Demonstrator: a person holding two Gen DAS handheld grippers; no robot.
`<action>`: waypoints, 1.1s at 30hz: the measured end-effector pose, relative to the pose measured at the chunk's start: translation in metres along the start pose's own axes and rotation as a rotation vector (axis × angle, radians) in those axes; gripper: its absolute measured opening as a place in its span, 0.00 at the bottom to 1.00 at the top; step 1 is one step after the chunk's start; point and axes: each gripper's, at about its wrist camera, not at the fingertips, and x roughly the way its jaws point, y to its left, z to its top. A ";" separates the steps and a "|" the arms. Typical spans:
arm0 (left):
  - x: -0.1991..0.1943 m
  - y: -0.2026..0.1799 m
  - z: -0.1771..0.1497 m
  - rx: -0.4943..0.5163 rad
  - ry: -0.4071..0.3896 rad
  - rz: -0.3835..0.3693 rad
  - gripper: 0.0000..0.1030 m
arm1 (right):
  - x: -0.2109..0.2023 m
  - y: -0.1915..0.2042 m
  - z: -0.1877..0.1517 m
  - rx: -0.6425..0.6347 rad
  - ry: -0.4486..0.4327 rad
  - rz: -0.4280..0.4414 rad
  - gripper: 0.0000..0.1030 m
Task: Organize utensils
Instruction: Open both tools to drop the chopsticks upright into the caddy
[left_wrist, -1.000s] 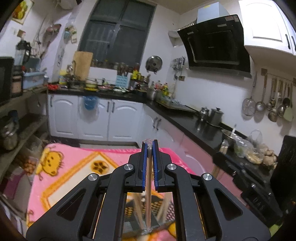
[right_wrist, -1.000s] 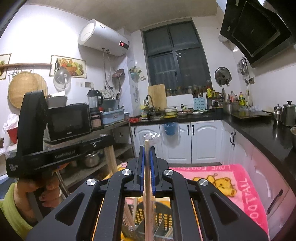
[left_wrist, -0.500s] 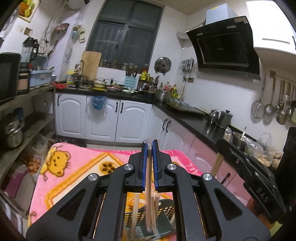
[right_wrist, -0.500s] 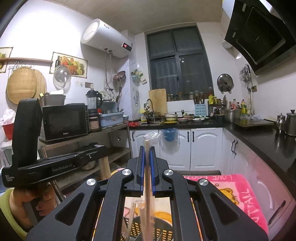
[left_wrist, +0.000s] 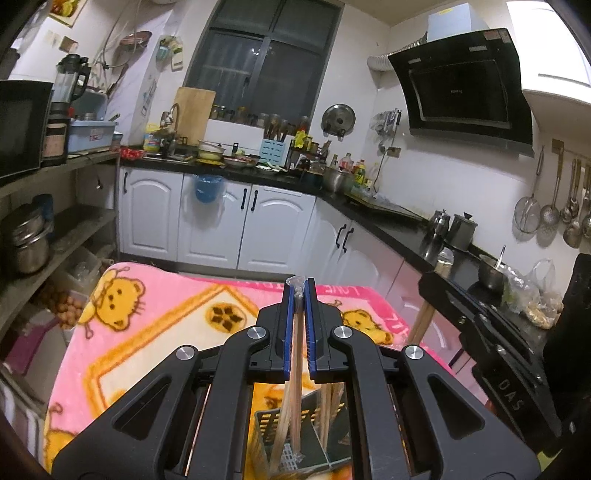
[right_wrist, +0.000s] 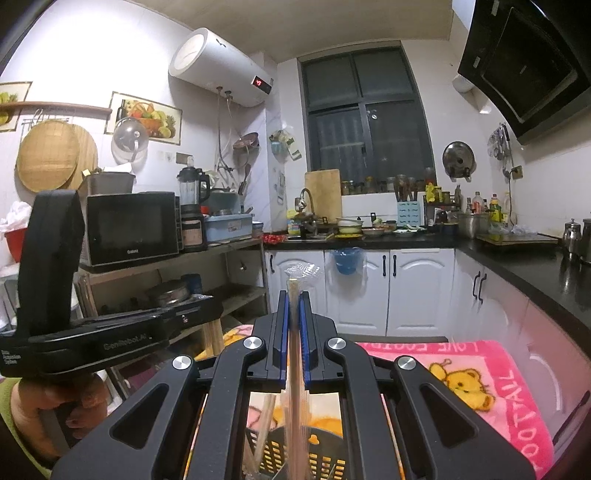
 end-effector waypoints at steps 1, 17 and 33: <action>0.001 -0.001 -0.003 0.005 0.000 0.005 0.03 | 0.002 -0.001 -0.003 0.000 0.005 -0.006 0.06; 0.017 -0.002 -0.039 0.041 0.069 0.018 0.03 | 0.001 -0.010 -0.032 0.050 0.086 -0.026 0.19; -0.003 0.008 -0.061 0.031 0.110 0.035 0.22 | -0.034 -0.011 -0.059 0.085 0.254 -0.075 0.36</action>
